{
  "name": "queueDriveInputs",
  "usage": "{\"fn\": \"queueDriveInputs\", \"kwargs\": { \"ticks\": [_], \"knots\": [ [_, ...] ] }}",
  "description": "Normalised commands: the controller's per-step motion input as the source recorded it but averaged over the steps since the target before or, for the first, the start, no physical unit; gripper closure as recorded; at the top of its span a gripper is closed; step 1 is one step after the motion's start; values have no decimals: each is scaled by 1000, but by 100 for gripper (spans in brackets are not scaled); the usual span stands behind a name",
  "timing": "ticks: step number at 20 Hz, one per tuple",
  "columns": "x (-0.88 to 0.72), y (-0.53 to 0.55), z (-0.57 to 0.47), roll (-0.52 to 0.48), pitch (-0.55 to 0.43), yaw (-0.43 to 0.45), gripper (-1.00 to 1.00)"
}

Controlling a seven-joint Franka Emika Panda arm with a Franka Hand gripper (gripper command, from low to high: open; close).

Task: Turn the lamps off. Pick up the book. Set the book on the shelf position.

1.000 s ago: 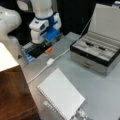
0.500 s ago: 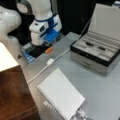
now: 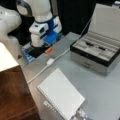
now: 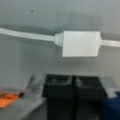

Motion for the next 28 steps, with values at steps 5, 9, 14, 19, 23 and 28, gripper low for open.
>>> {"fn": "queueDriveInputs", "kwargs": {
  "ticks": [5, 9, 14, 19, 23, 28],
  "knots": [
    [-48, 158, -340, 47, -143, -86, 100],
    [-109, 176, -321, 55, -149, -97, 100],
    [-194, 165, -267, 50, -162, -115, 100],
    [-231, 135, -294, 46, -209, -125, 100],
    [-247, 93, -359, 49, -237, -117, 100],
    [-277, 14, -405, 57, -259, -105, 100]
  ]
}}
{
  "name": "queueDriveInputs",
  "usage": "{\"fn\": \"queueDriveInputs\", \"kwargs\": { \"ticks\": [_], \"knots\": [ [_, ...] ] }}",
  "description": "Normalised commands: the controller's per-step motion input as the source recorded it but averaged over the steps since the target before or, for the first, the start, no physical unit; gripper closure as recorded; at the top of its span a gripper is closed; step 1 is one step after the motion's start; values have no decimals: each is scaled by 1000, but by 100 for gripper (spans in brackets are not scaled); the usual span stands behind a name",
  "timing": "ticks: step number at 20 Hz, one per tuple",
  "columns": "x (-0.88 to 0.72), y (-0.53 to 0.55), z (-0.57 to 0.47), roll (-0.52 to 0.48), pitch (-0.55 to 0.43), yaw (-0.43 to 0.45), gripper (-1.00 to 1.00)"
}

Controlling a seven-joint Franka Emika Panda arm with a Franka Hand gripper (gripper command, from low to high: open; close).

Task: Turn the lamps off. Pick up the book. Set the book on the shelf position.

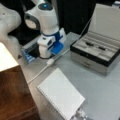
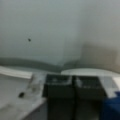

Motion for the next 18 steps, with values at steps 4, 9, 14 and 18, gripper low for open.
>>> {"fn": "queueDriveInputs", "kwargs": {
  "ticks": [4, 9, 14, 18],
  "knots": [
    [-353, -45, -355, 65, -273, -90, 100],
    [-402, -39, -325, 63, -298, -78, 100],
    [-446, -23, -388, 63, -307, -76, 100],
    [-476, -8, -387, 75, -321, -75, 100]
  ]
}}
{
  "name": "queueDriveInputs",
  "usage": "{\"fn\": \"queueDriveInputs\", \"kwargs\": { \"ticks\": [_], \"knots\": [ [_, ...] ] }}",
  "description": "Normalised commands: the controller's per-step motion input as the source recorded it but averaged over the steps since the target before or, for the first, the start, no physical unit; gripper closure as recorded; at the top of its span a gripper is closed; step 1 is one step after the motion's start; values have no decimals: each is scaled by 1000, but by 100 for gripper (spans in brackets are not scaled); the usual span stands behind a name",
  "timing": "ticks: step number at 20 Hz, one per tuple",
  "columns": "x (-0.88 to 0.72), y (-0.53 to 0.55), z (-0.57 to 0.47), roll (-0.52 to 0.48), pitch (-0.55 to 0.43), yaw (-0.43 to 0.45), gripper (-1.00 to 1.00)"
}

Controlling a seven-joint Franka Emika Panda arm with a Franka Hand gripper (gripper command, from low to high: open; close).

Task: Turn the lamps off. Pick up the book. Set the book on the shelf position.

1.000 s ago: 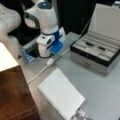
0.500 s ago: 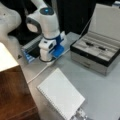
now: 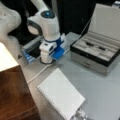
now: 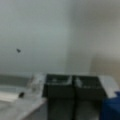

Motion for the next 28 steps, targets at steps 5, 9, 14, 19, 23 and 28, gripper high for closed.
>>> {"fn": "queueDriveInputs", "kwargs": {
  "ticks": [5, 9, 14, 19, 23, 28],
  "knots": [
    [-484, -28, -363, 81, -352, -59, 100],
    [-510, -77, -393, 110, -392, -47, 100],
    [-555, -103, -458, 101, -412, -61, 100],
    [-601, -149, -498, 124, -400, -58, 100],
    [-662, -179, -500, 109, -362, -46, 100],
    [-711, -189, -355, 79, -305, -54, 100]
  ]
}}
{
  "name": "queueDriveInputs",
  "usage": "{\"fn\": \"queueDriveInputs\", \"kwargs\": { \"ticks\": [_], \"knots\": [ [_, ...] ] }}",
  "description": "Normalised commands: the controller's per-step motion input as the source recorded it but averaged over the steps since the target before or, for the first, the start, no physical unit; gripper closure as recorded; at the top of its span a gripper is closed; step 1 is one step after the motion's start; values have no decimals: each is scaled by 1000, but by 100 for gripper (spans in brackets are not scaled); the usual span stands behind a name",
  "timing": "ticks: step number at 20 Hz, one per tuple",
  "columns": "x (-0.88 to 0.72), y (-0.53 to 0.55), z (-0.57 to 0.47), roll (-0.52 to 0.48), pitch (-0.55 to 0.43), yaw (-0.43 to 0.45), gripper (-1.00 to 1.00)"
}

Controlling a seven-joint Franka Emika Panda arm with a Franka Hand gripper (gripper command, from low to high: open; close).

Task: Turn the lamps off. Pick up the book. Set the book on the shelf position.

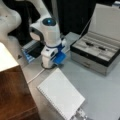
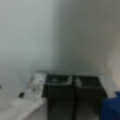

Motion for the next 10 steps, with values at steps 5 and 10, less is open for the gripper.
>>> {"fn": "queueDriveInputs", "kwargs": {
  "ticks": [5, 10],
  "knots": [
    [-704, -198, -142, 75, -263, -65, 100],
    [-648, -205, 1, 67, -256, -75, 100]
  ]
}}
